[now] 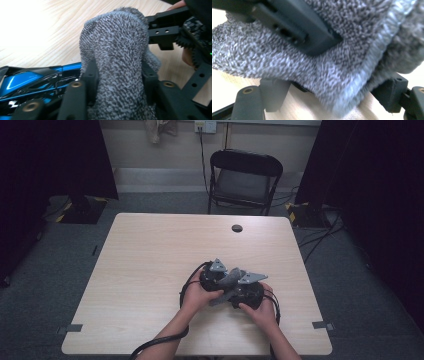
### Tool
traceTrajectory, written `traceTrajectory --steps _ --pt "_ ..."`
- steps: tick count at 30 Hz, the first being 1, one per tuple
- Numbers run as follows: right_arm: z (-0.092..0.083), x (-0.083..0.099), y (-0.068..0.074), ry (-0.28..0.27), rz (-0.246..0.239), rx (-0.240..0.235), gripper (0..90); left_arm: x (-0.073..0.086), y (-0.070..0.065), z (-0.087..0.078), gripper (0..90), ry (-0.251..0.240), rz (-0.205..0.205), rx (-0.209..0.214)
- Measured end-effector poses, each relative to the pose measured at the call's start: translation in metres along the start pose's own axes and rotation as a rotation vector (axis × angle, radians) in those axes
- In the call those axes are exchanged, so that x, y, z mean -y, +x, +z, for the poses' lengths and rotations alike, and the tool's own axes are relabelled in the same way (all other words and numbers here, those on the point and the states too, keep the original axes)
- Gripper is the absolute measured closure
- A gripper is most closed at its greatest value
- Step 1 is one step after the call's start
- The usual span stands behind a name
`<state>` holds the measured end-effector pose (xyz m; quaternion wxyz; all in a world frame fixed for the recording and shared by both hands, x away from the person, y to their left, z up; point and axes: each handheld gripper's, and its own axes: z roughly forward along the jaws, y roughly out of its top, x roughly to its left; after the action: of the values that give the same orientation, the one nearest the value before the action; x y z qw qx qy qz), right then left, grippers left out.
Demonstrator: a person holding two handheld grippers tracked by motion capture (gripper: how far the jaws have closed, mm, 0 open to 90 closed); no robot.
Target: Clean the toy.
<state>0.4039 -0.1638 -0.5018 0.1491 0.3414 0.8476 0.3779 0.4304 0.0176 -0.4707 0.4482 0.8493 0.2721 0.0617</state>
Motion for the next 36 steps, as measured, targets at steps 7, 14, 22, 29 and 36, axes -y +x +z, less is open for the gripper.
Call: traceTrajectory --steps 7,14,22,29,36 --pt "0.000 0.000 0.000 0.000 -0.003 -0.003 23.7 0.003 0.001 -0.007 42.4 -0.030 0.011 -0.018" --pt "0.000 0.000 0.000 -0.001 -0.004 -0.003 23.8 0.009 0.003 -0.007 62.6 -0.014 0.012 0.018" --pt "0.000 0.000 0.000 -0.004 -0.004 -0.005 25.6 0.004 0.002 -0.005 69.7 0.026 0.016 -0.019" --pt "-0.001 0.000 0.000 -0.006 -0.001 -0.004 26.6 0.004 0.004 -0.008 70.2 0.010 -0.017 -0.041" --pt "-0.001 0.001 0.000 -0.007 -0.003 -0.004 27.0 0.000 0.009 -0.010 70.9 0.030 -0.015 -0.058"
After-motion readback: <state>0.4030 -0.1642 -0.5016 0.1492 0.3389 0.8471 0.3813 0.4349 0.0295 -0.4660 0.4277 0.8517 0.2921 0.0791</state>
